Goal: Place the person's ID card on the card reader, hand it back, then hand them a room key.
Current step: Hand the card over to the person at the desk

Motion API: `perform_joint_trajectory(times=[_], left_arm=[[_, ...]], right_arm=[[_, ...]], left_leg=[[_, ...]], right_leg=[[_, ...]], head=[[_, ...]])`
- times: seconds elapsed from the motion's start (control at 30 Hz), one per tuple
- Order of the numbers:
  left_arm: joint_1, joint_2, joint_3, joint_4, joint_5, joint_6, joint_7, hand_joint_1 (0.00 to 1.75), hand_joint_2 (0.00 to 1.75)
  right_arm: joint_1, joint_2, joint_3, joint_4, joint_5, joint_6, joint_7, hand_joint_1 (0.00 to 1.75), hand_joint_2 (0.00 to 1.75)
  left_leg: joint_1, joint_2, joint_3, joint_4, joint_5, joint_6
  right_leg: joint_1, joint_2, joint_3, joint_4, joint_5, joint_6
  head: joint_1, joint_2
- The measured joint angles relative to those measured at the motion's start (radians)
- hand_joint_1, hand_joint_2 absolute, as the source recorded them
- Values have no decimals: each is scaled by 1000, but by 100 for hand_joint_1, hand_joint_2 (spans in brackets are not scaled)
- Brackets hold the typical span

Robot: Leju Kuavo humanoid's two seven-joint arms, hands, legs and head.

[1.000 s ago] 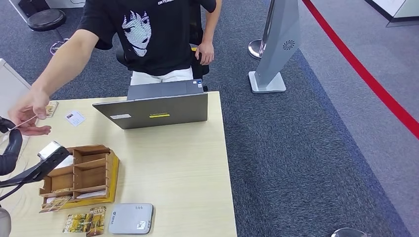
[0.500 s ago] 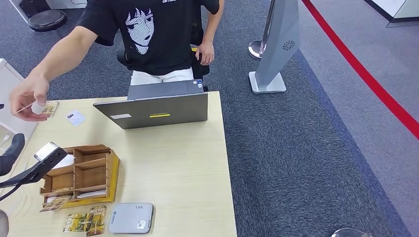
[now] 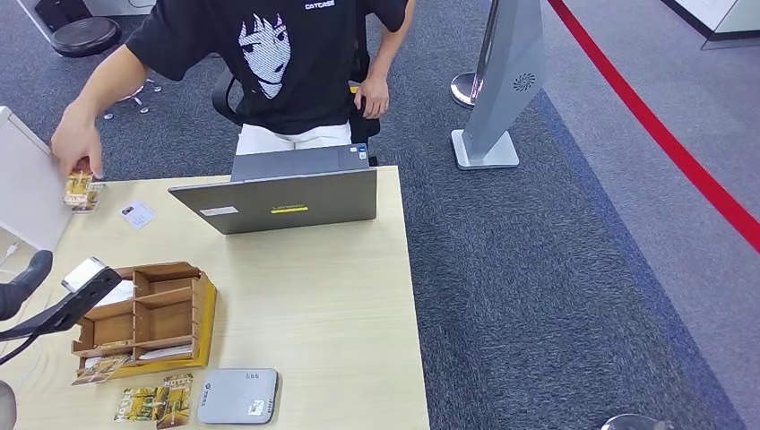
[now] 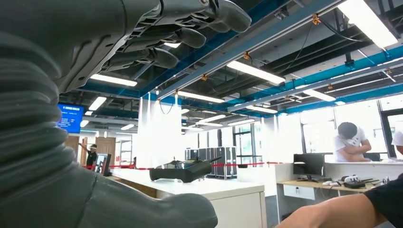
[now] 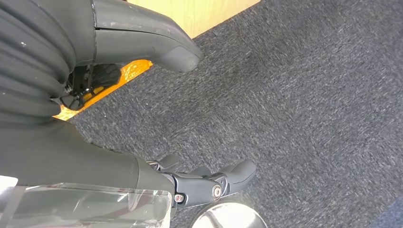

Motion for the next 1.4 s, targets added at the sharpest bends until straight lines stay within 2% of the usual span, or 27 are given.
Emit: perform_joint_trajectory(times=[0.27, 0.37, 0.43, 0.57, 0.63, 0.7, 0.8, 0.87, 1.03, 1.4], left_arm=[[6, -9, 1, -8, -1, 3, -3, 0, 175], [28, -31, 13, -40, 88, 47, -44, 0, 175], [87, -83, 36, -123, 211, 94, -97, 0, 175], [274, -212, 116, -343, 479, 159, -238, 0, 175], [356, -292, 217, -428, 670, 153, -322, 0, 175], [409, -359, 349, -474, 812, 134, -369, 0, 175], [456, -420, 501, -493, 869, 128, -379, 0, 175], [471, -447, 556, -496, 871, 131, -378, 0, 175], [492, -484, 618, -506, 866, 140, -372, 0, 175], [506, -505, 632, -517, 905, 152, -345, 0, 175]], right_arm=[[9, 0, 9, -12, -10, -13, 10, 0, 175], [18, 0, 22, -18, -41, -48, 13, 0, 175], [41, 1, 50, -32, -93, -112, 22, 0, 175], [115, 3, 147, -79, -208, -267, 38, 0, 175], [146, 3, 194, -104, -243, -337, 43, 0, 175], [165, 3, 228, -126, -262, -384, 48, 0, 175], [180, 3, 260, -148, -270, -402, 57, 0, 175], [184, 3, 274, -158, -269, -398, 60, 0, 175], [191, 3, 297, -173, -265, -385, 60, 0, 175], [195, 3, 309, -183, -266, -390, 61, 0, 175]], left_leg=[[0, 0, 0, 0, 0, 0], [0, 1, 0, 0, 0, 0], [0, 1, 0, 0, -2, 0], [-1, 1, 0, 0, -6, 2], [-2, 1, 0, 0, -8, 3], [-2, 1, 1, 0, -9, 3], [-2, 0, 2, 0, -9, 3], [-2, -1, 3, 0, -9, 3], [-2, -1, 6, 0, -9, 3], [-2, -1, 7, 0, -9, 3]], right_leg=[[0, 0, 0, 0, 0, 0], [0, 1, 0, 0, 0, 0], [0, 1, 1, 0, -1, 0], [-1, 1, 1, -1, -5, 2], [-2, 1, 2, -1, -7, 2], [-2, 0, 2, -1, -8, 3], [-2, -1, 3, -1, -9, 3], [-2, -2, 4, -1, -10, 3], [-2, -2, 8, -1, -9, 3], [-2, -2, 9, -1, -9, 3]], head=[[0, 0], [0, 0], [0, 0], [1, 0], [1, 0], [1, 0], [1, 0], [0, 0], [0, 0], [0, 0]])
